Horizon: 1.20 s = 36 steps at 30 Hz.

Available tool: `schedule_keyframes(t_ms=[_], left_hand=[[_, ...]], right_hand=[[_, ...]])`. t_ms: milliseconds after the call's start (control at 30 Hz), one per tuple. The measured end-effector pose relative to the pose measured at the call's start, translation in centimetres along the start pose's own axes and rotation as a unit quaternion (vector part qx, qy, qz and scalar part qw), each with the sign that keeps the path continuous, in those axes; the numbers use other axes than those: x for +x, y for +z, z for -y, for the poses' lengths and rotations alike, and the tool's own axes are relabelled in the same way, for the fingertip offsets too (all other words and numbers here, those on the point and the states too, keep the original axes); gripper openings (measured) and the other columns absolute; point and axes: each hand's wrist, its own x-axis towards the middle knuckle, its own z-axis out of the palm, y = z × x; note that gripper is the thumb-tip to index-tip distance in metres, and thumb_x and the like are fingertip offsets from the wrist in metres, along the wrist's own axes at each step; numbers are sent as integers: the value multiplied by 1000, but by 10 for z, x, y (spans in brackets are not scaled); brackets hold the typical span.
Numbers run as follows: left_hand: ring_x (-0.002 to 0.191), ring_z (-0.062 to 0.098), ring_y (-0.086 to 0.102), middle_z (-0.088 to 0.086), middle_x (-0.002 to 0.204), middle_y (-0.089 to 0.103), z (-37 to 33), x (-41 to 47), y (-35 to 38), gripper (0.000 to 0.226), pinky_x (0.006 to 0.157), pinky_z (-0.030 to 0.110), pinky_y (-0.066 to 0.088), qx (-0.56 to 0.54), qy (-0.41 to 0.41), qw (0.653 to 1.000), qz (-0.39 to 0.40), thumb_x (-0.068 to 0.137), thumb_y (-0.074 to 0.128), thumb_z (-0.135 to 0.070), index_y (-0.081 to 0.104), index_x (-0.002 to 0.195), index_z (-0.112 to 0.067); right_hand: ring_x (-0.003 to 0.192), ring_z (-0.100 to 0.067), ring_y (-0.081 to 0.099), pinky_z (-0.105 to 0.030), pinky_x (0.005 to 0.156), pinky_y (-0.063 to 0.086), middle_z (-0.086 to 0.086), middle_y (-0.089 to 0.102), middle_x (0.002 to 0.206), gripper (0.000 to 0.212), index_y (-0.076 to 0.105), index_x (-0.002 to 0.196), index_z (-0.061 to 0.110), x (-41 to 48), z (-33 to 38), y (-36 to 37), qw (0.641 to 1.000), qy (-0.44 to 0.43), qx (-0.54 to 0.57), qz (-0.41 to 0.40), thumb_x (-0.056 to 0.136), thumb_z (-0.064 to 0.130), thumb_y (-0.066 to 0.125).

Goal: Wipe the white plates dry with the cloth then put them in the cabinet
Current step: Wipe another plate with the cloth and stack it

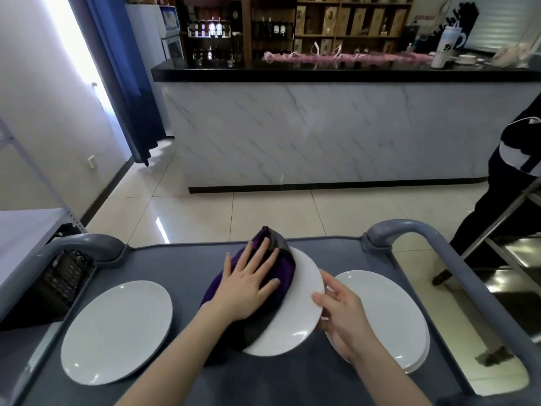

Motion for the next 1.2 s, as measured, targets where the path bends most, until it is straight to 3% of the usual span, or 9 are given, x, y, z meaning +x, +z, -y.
schedule_keyframes(t_ms=[167, 467, 700, 800, 900, 967, 1033, 1100, 1200], left_hand=[[144, 11, -33, -24, 152, -35, 15, -35, 12, 64, 120, 48, -13, -30, -16, 999, 1, 99, 20, -57, -18, 149, -45], [143, 3, -32, -28, 154, -31, -60, -62, 29, 56, 118, 44, -18, -81, 60, 994, -28, 98, 7, -48, -14, 150, -44], [144, 3, -30, -26, 156, -27, -35, -14, -2, 60, 119, 44, -16, -67, 42, 995, -63, 103, 25, -47, -11, 151, -42], [150, 10, -2, -19, 162, 5, -18, -5, -15, 60, 122, 45, 0, -58, 12, 992, -116, 98, 34, -54, 11, 153, -44], [114, 12, 49, -12, 125, 56, 0, -5, -29, 32, 97, 34, 40, -180, -16, 979, -95, 96, 50, -48, 48, 126, -35], [85, 6, 57, -9, 94, 63, 5, -12, -36, 13, 77, 30, 46, -272, -23, 960, -60, 96, 57, -40, 53, 99, -28], [71, 6, 56, -1, 81, 63, 8, -20, -38, 19, 71, 34, 46, -311, -29, 949, -48, 96, 60, -34, 52, 89, -18], [71, 7, 57, 2, 82, 64, 7, -28, -39, 18, 74, 37, 48, -328, -25, 943, -47, 96, 60, -32, 54, 89, -17], [91, 9, 65, -6, 97, 70, 1, -36, -49, 22, 83, 31, 53, -414, -6, 910, -9, 92, 56, -44, 62, 108, -31]], right_hand=[[70, -14, 69, -34, 55, 56, 0, 75, 87, 55, 75, 104, 37, 9, 19, -8, 999, -34, -1, -30, 94, -9, 47], [77, -13, 71, -25, 53, 53, -3, 76, 108, 44, 66, 124, 27, 10, 5, 18, 999, -11, -7, -43, 100, -2, 44], [108, -22, 70, -31, 77, 59, -4, 73, 118, 45, 61, 132, 27, -1, -1, 22, 999, -13, -22, 23, 101, -1, 46], [106, -24, 71, -37, 73, 60, -4, 73, 117, 54, 61, 131, 35, -8, 7, 16, 993, -40, -94, 63, 97, -5, 47], [104, -18, 71, -27, 74, 58, 4, 73, 116, 60, 61, 131, 39, -11, 21, 9, 970, -82, -211, 85, 94, -6, 46], [105, -7, 69, -20, 82, 54, 14, 72, 117, 59, 61, 129, 38, -9, 33, 7, 945, -117, -294, 81, 94, -7, 47], [108, 4, 64, -18, 92, 50, 21, 68, 120, 51, 60, 131, 33, -7, 45, 6, 915, -138, -370, 81, 96, -2, 50], [112, 9, 60, -17, 97, 46, 24, 65, 123, 43, 59, 133, 30, -4, 55, 5, 880, -155, -442, 77, 97, 6, 53], [104, -2, 64, -28, 92, 48, 21, 69, 113, 33, 60, 125, 33, -3, 67, 6, 833, -183, -517, 77, 99, 14, 51]])
